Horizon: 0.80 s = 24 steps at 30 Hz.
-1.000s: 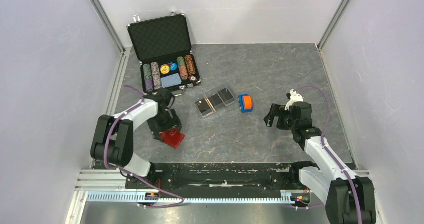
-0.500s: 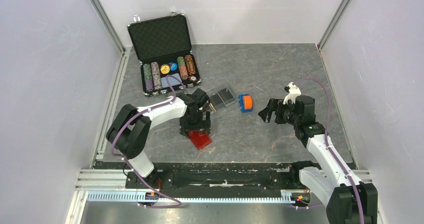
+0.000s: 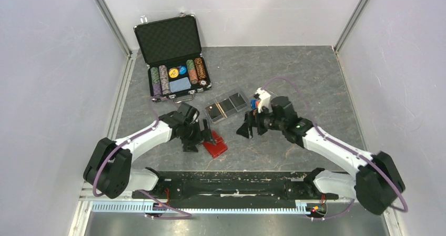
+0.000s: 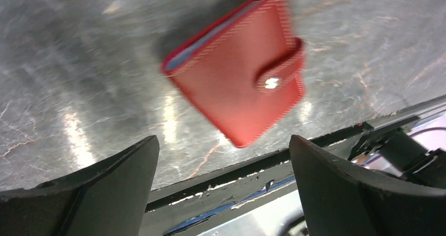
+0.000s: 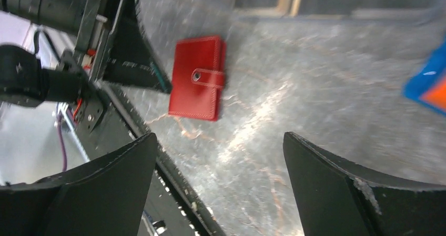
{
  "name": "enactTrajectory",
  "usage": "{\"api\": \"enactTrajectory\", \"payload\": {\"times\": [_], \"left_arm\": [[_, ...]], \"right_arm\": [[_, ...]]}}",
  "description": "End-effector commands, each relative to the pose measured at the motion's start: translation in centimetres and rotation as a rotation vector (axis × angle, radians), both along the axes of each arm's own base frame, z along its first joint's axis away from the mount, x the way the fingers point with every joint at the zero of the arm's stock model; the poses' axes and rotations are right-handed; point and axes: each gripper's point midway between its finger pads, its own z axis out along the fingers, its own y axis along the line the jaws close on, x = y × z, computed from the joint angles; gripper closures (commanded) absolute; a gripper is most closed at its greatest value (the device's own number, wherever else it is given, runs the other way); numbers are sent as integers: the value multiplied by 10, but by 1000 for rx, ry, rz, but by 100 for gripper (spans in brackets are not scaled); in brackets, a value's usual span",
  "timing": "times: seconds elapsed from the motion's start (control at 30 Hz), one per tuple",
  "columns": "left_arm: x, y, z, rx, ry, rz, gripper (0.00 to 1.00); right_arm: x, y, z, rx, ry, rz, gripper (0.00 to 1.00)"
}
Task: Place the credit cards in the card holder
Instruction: Move the card holder to the center of the board.
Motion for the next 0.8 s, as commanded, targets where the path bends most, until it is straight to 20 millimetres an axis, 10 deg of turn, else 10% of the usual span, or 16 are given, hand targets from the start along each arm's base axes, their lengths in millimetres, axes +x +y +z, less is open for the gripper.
{"api": "enactTrajectory", "payload": {"times": [0.0, 0.33, 0.77], "left_arm": [[-7, -2, -9, -167, 84, 134, 0], [-5, 9, -32, -183, 86, 256, 16], [4, 7, -40, -196, 42, 252, 30]], "right_arm": [[-6, 41, -4, 16, 8, 64, 11], [-24, 70, -94, -126, 176, 103, 35], [-55, 121, -96, 143, 288, 210, 61]]}}
